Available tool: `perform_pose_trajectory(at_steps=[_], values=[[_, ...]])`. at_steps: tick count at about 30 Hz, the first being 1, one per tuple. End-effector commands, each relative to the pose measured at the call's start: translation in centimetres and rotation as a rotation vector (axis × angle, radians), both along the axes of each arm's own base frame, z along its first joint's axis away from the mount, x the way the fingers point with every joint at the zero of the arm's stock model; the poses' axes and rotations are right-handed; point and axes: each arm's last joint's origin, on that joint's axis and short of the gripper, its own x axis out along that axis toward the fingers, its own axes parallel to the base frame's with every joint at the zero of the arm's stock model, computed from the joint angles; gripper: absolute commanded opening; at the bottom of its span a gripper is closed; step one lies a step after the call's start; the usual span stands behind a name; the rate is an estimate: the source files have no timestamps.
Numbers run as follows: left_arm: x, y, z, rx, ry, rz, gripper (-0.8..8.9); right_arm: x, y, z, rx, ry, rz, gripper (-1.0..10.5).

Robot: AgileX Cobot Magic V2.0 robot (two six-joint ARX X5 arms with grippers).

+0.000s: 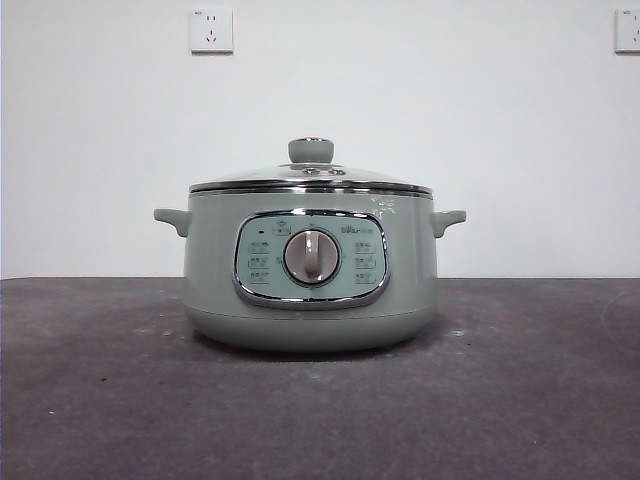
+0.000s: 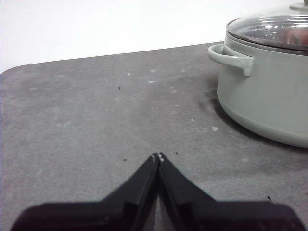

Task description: Pick up the pumpkin,open the lid,put the pumpkin in the pot,close the lid

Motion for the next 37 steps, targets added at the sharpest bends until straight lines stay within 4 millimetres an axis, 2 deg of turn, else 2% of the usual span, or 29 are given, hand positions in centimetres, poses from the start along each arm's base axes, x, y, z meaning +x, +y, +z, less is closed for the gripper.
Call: perform_pose_trajectory(at_steps=[1,9,11,14,18,21,26,37], values=[[0.1,0.0,-0.5,-0.003,0.012,0.008,-0.04,-0.1,0.0,0.2,0.011,-0.01,-0.003,0.0],[0.1,0.0,-0.5,-0.003,0.012,0.008,-0.04,-0.1,0.0,0.2,0.011,-0.01,-0.003,0.0],[0.1,0.0,-0.5,-0.003,0.012,0.008,-0.04,-0.1,-0.3,0.3,-0.009,-0.058,0.014,0.0],[0.1,0.0,-0.5,-0.003,0.012,0.008,-0.03,-0.4,-1.4,1.2,0.003,-0.172,-0.014,0.0],[0.1,0.0,-0.5,-0.003,0.012,0.008,-0.04,-1.3,-3.4,2.6,0.152,-0.352,-0.091,0.0],[0.1,0.0,-0.5,-0.003,0.012,0.008,-0.04,-2.2,-4.8,2.1,0.225,-0.447,-0.148,0.0],[0.1,0.0,-0.5,-0.003,0.012,0.008,-0.04,-2.6,-6.4,-1.4,0.247,-0.619,-0.264,0.0],[0.1,0.0,-0.5,-0.003,0.012,0.008,-0.04,-2.2,-7.5,-13.3,0.259,-0.867,-0.36,0.0]])
